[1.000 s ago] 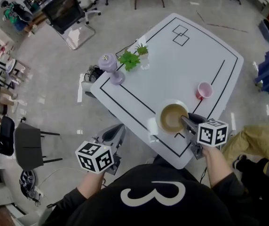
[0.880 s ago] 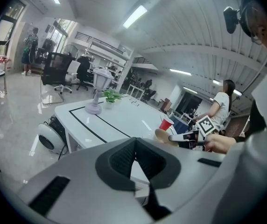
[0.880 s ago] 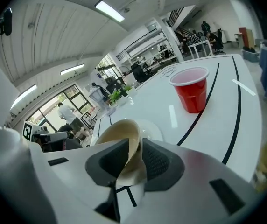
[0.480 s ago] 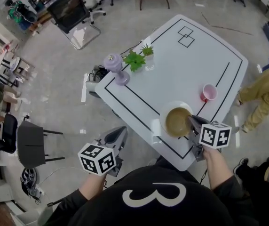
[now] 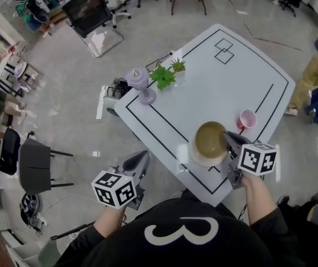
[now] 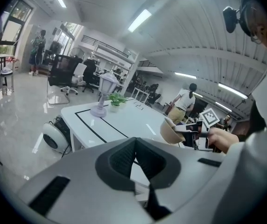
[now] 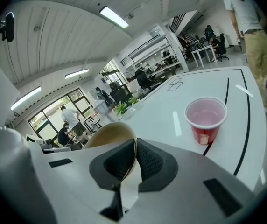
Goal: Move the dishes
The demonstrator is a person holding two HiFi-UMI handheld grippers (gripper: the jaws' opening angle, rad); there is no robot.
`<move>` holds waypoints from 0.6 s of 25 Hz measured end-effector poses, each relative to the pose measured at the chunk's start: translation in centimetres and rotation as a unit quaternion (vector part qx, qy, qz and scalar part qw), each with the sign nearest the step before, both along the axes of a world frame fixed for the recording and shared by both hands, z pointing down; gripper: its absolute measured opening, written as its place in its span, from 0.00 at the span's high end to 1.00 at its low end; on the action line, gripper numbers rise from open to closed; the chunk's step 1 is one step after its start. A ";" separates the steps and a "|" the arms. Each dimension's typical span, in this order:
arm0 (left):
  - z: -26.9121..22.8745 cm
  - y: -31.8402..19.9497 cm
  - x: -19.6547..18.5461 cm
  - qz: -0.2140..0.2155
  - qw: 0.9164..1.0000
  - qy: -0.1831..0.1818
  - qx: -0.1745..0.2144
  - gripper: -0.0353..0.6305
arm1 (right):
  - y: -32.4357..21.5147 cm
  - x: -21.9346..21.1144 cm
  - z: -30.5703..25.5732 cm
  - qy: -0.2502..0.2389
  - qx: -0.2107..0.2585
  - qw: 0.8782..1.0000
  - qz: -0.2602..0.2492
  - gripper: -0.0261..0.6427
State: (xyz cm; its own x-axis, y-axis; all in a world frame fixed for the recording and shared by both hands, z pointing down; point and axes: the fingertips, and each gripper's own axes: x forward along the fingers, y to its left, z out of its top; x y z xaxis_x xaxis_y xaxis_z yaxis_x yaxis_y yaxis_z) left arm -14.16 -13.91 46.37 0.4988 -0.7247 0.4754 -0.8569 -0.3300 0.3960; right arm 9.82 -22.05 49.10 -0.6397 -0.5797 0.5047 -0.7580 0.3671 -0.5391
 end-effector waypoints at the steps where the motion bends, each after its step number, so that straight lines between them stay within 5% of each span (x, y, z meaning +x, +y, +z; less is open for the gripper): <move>1: -0.1 -0.1 0.0 -0.003 1.000 0.001 0.001 0.94 | -0.5 -0.1 -0.4 -0.001 0.004 1.000 -0.003 0.95; 15: -0.5 -0.3 -0.6 -0.036 0.999 0.006 -0.002 0.94 | -8.2 -2.6 -2.6 -0.007 0.032 0.999 -0.016 0.95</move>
State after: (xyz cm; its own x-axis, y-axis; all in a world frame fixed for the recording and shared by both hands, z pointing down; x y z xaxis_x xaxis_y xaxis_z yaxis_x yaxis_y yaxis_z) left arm -14.78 -14.21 45.90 0.4509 -0.7573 0.4725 -0.8734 -0.2651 0.4085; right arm 7.18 -30.25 46.52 -0.6648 -0.5898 0.4585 -0.7383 0.4253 -0.5235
